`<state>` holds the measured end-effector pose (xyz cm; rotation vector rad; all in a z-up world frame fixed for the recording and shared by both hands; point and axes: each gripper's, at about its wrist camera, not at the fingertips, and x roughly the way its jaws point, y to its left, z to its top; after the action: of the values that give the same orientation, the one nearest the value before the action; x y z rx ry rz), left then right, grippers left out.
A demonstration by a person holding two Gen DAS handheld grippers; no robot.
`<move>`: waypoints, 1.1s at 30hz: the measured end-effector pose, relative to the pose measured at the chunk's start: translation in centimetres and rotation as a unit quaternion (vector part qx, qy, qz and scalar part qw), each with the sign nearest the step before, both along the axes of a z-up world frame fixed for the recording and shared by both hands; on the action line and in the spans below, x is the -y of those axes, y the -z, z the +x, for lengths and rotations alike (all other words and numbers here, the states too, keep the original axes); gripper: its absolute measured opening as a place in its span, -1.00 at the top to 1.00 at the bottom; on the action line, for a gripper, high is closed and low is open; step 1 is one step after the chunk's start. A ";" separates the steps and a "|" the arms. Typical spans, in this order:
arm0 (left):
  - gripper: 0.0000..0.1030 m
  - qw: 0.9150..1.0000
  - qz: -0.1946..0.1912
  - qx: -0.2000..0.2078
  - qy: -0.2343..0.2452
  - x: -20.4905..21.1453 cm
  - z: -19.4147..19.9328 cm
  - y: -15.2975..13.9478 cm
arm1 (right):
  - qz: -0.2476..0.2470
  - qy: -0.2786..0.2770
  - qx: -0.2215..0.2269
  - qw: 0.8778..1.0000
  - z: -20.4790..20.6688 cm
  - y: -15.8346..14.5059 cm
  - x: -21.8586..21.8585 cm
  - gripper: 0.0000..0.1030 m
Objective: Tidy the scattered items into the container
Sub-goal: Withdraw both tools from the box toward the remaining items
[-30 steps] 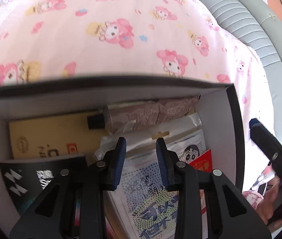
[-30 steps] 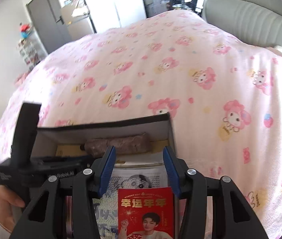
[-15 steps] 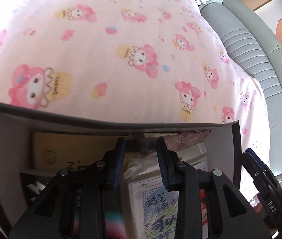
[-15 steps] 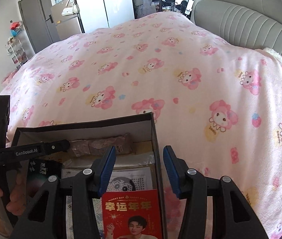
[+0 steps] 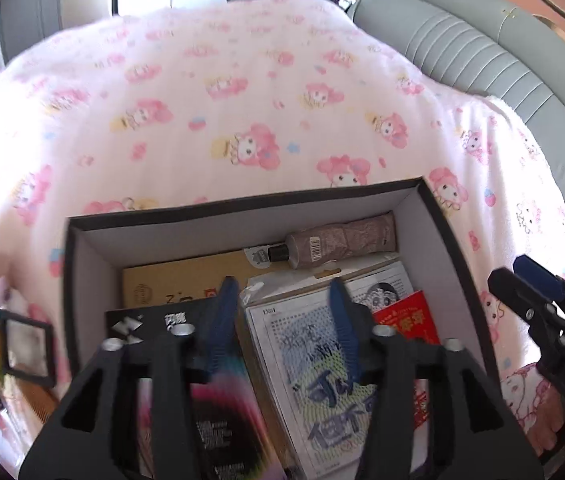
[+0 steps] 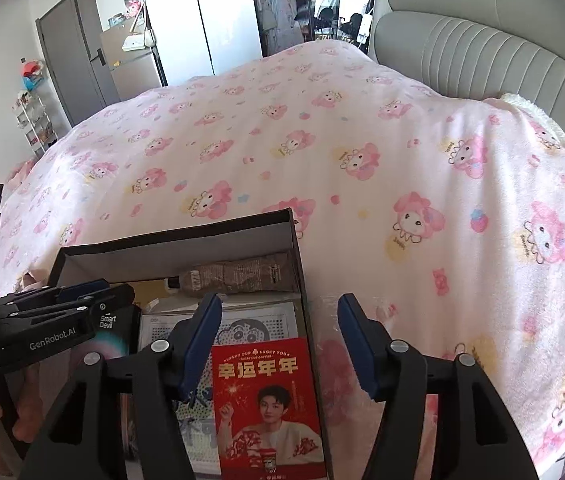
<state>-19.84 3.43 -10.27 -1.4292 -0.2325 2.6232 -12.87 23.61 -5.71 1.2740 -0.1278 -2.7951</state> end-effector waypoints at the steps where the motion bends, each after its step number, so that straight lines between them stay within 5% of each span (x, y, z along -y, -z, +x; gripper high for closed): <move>1: -0.23 1.000 -0.003 -0.016 -0.005 -0.1 1.0 -0.9 | 0.005 0.002 -0.006 1.000 0.8 -0.6 0.1 -0.33; 5: -0.28 0.998 -0.018 -0.049 -0.017 -0.5 4.7 -4.0 | 0.026 0.008 -0.032 0.999 4.0 -3.1 0.5 -0.36; 12: -0.28 0.997 -0.003 -0.071 -0.009 -0.8 10.4 -6.9 | -0.036 -0.015 -0.035 0.999 8.6 -5.0 0.8 -0.36; 33: -0.20 0.998 0.002 -0.058 -0.021 1.3 16.6 -6.3 | -0.043 -0.074 -0.036 0.996 13.6 -5.1 5.3 -0.35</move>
<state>-3.28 2.14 -3.92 -1.2800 -0.2565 2.7254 0.76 18.31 -0.56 1.1153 -0.1415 -2.6751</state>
